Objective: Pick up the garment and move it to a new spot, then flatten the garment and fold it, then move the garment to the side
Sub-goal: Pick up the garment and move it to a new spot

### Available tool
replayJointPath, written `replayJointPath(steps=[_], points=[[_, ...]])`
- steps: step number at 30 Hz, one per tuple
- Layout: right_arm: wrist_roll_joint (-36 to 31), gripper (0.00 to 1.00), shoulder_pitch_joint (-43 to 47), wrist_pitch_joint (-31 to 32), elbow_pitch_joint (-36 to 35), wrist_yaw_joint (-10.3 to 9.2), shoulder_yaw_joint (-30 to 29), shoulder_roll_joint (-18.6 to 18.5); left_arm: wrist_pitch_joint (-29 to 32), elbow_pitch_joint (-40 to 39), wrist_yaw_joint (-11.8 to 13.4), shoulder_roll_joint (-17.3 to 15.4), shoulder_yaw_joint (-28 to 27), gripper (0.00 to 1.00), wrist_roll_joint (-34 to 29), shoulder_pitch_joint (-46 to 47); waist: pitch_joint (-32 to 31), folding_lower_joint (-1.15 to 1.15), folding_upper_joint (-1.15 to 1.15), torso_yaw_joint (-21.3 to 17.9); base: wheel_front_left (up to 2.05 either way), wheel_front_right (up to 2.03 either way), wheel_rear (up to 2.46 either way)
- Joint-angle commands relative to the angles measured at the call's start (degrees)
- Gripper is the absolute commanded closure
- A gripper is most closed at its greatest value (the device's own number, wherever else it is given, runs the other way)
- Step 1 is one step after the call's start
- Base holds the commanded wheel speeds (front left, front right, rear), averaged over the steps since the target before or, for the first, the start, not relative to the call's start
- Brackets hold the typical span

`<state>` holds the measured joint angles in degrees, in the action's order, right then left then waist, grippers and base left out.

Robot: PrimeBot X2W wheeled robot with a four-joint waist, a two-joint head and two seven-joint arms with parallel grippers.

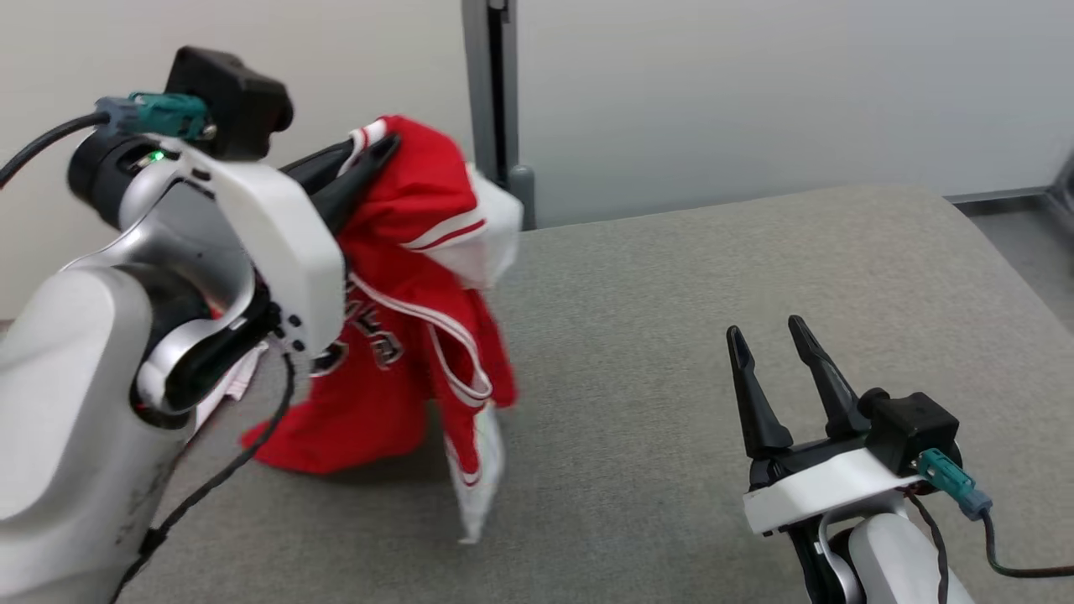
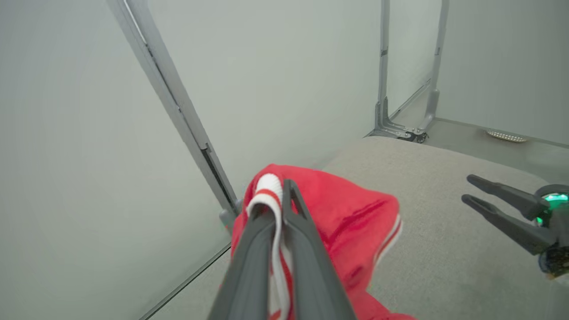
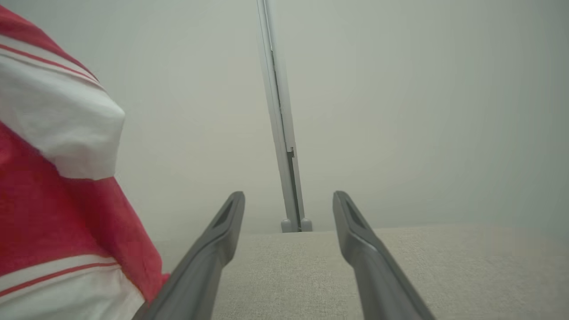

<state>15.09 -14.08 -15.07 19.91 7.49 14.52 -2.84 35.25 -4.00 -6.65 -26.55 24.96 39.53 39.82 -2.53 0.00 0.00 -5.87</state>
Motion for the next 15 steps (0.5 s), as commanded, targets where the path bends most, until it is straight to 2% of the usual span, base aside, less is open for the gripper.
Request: replayJointPath(steps=[1, 5, 8, 11, 15], points=[[0.17, 0.0, 0.19, -0.16, -0.06, 0.0, -0.39, -0.11, -0.42, -0.35, 0.13, 1.03, 0.42, 1.0, 0.26, 1.24, -0.36, 0.0, 0.0, -2.88, 0.0, 0.0, 0.0], [-0.14, 0.0, 0.55, -0.12, -0.15, 0.0, -1.75, -0.1, -2.22, 0.23, 0.65, 5.19, 1.51, 1.0, 0.32, 3.97, 0.2, 0.0, 0.0, -5.97, 0.0, 0.0, 0.0], [-0.48, 0.0, 0.78, -0.12, -0.2, 0.0, -2.58, -0.09, -3.48, 1.55, 1.16, 6.89, 1.83, 1.0, 1.15, 2.18, 1.13, 0.0, 0.0, -7.41, 0.0, 0.0, 0.0], [-0.7, 0.0, 0.86, -0.12, -0.43, 0.0, -3.26, -0.07, -6.34, 3.78, 2.13, 7.19, 0.78, 1.0, 1.96, -2.21, 2.16, 0.0, 0.0, -8.33, 0.0, 0.0, 0.0], [-0.73, 0.0, 0.52, -0.12, -0.63, 0.0, -3.25, -0.08, -12.04, 9.49, 3.11, 5.26, -1.14, 1.0, 1.63, -10.6, 3.63, 0.0, 0.0, -8.8, 0.0, 0.0, 0.0]])
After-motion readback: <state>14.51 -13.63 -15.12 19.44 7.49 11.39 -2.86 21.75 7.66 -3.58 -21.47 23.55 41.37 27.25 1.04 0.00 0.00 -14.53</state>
